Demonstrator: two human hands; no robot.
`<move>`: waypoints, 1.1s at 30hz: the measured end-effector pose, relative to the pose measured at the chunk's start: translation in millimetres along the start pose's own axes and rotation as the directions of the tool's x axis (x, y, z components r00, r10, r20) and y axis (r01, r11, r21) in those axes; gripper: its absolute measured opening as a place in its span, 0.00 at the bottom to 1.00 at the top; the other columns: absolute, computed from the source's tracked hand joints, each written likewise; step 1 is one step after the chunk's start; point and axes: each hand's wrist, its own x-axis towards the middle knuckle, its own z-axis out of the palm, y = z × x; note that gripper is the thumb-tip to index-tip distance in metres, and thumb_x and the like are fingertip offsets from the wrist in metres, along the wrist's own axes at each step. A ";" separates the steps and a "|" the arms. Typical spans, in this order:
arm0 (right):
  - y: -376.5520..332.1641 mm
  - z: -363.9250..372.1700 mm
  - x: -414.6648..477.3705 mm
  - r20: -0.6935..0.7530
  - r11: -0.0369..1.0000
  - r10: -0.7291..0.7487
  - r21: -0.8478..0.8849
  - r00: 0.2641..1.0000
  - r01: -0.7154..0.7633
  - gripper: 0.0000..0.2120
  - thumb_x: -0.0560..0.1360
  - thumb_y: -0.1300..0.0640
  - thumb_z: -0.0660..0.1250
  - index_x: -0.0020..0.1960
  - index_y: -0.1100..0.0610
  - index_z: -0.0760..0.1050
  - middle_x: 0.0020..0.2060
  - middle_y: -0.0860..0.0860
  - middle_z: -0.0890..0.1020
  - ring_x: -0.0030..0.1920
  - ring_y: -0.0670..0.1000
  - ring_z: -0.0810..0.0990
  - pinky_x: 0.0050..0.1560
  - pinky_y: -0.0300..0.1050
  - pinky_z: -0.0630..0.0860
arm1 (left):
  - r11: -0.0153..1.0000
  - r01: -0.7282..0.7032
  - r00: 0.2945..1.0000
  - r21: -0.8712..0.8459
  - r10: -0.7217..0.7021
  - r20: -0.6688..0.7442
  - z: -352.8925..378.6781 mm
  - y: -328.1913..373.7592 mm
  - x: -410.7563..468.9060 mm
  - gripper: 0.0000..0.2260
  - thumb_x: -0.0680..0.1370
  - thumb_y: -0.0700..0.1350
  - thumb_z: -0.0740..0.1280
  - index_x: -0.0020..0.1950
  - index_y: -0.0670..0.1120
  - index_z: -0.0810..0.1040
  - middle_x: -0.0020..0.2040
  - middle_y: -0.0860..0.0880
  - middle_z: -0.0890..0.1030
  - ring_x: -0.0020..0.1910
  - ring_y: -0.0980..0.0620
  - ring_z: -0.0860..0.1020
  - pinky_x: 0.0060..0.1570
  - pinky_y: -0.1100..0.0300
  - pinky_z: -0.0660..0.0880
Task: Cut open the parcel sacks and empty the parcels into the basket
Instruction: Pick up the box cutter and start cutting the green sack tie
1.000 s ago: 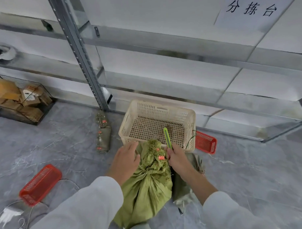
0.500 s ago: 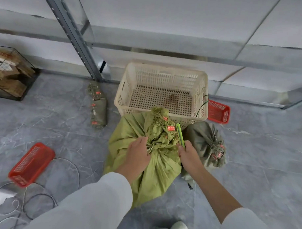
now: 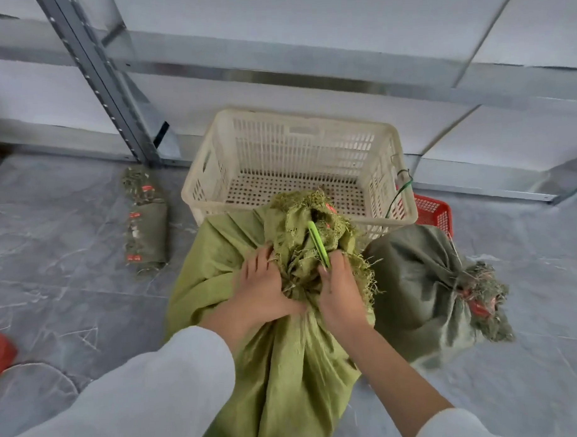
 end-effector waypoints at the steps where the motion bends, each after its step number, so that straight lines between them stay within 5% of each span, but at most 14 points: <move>1: 3.6 6.0 7.3 0.010 0.998 -0.064 -0.004 0.998 0.064 0.09 0.80 0.66 0.55 0.57 0.54 0.64 0.53 0.50 0.70 0.47 0.50 0.75 0.39 0.46 0.75 | 0.990 0.020 1.000 -0.142 -0.017 0.023 0.8 1.6 13.2 0.59 0.55 0.75 0.65 0.77 0.44 0.55 0.78 0.44 0.52 0.77 0.44 0.50 0.76 0.48 0.52; 3: 9.8 15.9 22.7 -0.012 0.978 -0.201 -0.049 0.979 0.200 0.08 0.81 0.63 0.55 0.58 0.54 0.64 0.52 0.49 0.71 0.47 0.49 0.76 0.43 0.48 0.76 | 0.829 0.016 0.999 -0.559 -0.035 -0.023 7.8 -1.7 35.4 0.52 0.54 0.70 0.71 0.73 0.48 0.66 0.69 0.46 0.71 0.69 0.47 0.69 0.68 0.52 0.69; 5: 14.8 25.1 37.4 -0.063 0.951 -0.308 -0.039 0.949 0.306 0.05 0.83 0.57 0.54 0.57 0.54 0.67 0.47 0.48 0.75 0.43 0.47 0.76 0.41 0.46 0.74 | 0.548 -0.076 0.995 -0.833 -0.019 -0.103 23.3 -15.6 52.1 0.35 0.61 0.59 0.78 0.65 0.52 0.74 0.56 0.51 0.82 0.55 0.53 0.81 0.52 0.61 0.77; 8: 18.2 40.6 50.5 -0.093 0.918 -0.333 0.195 0.938 0.345 0.08 0.83 0.54 0.53 0.56 0.51 0.70 0.42 0.43 0.77 0.41 0.41 0.75 0.41 0.38 0.72 | 0.275 -0.125 0.992 -0.953 0.027 -0.122 41.6 -34.1 64.4 0.24 0.65 0.52 0.78 0.60 0.50 0.81 0.49 0.50 0.86 0.50 0.51 0.84 0.50 0.58 0.78; 10: 16.0 51.2 51.8 -0.101 0.885 -0.326 0.318 0.940 0.341 0.08 0.83 0.56 0.53 0.54 0.50 0.71 0.39 0.42 0.74 0.38 0.39 0.73 0.38 0.32 0.68 | 0.171 -0.126 0.991 -0.977 -0.026 -0.133 47.0 -36.4 64.0 0.26 0.61 0.55 0.78 0.57 0.49 0.82 0.49 0.49 0.86 0.50 0.49 0.84 0.53 0.56 0.77; 13: 5.9 57.5 43.8 -0.063 0.834 -0.299 0.467 0.952 0.293 0.09 0.84 0.60 0.52 0.53 0.52 0.70 0.38 0.44 0.69 0.36 0.38 0.69 0.39 0.31 0.65 | 0.040 -0.101 0.983 -0.994 -0.147 -0.106 46.7 -32.3 52.3 0.19 0.64 0.52 0.79 0.52 0.47 0.84 0.45 0.48 0.86 0.46 0.50 0.85 0.44 0.61 0.78; 18: 0.4 41.7 22.9 -0.128 0.854 -0.450 0.228 0.884 0.468 0.08 0.82 0.54 0.51 0.51 0.54 0.68 0.38 0.41 0.71 0.38 0.42 0.69 0.38 0.33 0.67 | -0.048 -0.069 0.977 -0.996 -0.203 -0.058 24.3 -43.0 36.5 0.38 0.55 0.60 0.80 0.62 0.47 0.79 0.53 0.45 0.84 0.51 0.44 0.83 0.57 0.47 0.77; 21: -2.9 42.8 18.5 -0.102 0.837 -0.529 0.100 0.843 0.537 0.07 0.82 0.54 0.51 0.51 0.51 0.68 0.34 0.38 0.73 0.36 0.43 0.73 0.35 0.37 0.68 | -0.149 -0.080 0.997 -0.986 -0.032 -0.076 17.7 -63.9 34.0 0.32 0.64 0.63 0.76 0.62 0.47 0.80 0.58 0.41 0.82 0.57 0.40 0.81 0.59 0.44 0.76; 23: -13.1 48.6 18.3 -0.153 0.803 -0.570 0.105 0.807 0.587 0.06 0.81 0.56 0.53 0.51 0.51 0.69 0.41 0.40 0.78 0.41 0.42 0.76 0.39 0.33 0.70 | -0.196 -0.068 0.990 -0.978 0.108 -0.091 11.5 -78.2 33.7 0.30 0.70 0.64 0.71 0.62 0.45 0.80 0.60 0.39 0.80 0.59 0.40 0.80 0.60 0.44 0.76; 26: -30.4 55.7 16.2 -0.220 0.759 -0.550 0.270 0.805 0.593 0.07 0.82 0.58 0.54 0.51 0.55 0.70 0.47 0.46 0.80 0.44 0.45 0.77 0.46 0.37 0.73 | -0.110 -0.118 0.971 -0.987 0.195 -0.138 4.0 -88.8 34.9 0.25 0.74 0.62 0.68 0.62 0.45 0.81 0.60 0.40 0.81 0.59 0.44 0.80 0.58 0.49 0.77; 29: -39.6 55.6 15.5 -0.217 0.752 -0.515 0.350 0.829 0.559 0.07 0.82 0.57 0.56 0.50 0.56 0.72 0.39 0.44 0.75 0.38 0.44 0.72 0.41 0.43 0.70 | -0.063 -0.218 0.920 -0.974 0.321 -0.227 9.0 -96.1 33.6 0.27 0.75 0.55 0.70 0.70 0.44 0.71 0.67 0.42 0.76 0.67 0.44 0.74 0.69 0.45 0.67; 31: -40.0 57.8 17.2 -0.166 0.730 -0.486 0.463 0.858 0.503 0.07 0.81 0.58 0.56 0.50 0.56 0.73 0.36 0.44 0.73 0.35 0.45 0.70 0.37 0.40 0.68 | 0.024 -0.239 0.888 -0.971 0.410 -0.208 17.3 -98.5 27.1 0.33 0.67 0.55 0.77 0.68 0.44 0.74 0.66 0.44 0.78 0.66 0.45 0.75 0.66 0.48 0.71; 33: -35.6 63.4 19.9 -0.086 0.703 -0.462 0.570 0.883 0.424 0.08 0.82 0.60 0.56 0.50 0.57 0.73 0.35 0.49 0.72 0.35 0.47 0.69 0.36 0.37 0.68 | 0.173 -0.283 0.902 -0.943 0.382 -0.200 19.8 -91.6 23.1 0.27 0.61 0.54 0.81 0.58 0.50 0.82 0.59 0.48 0.82 0.60 0.50 0.79 0.57 0.57 0.77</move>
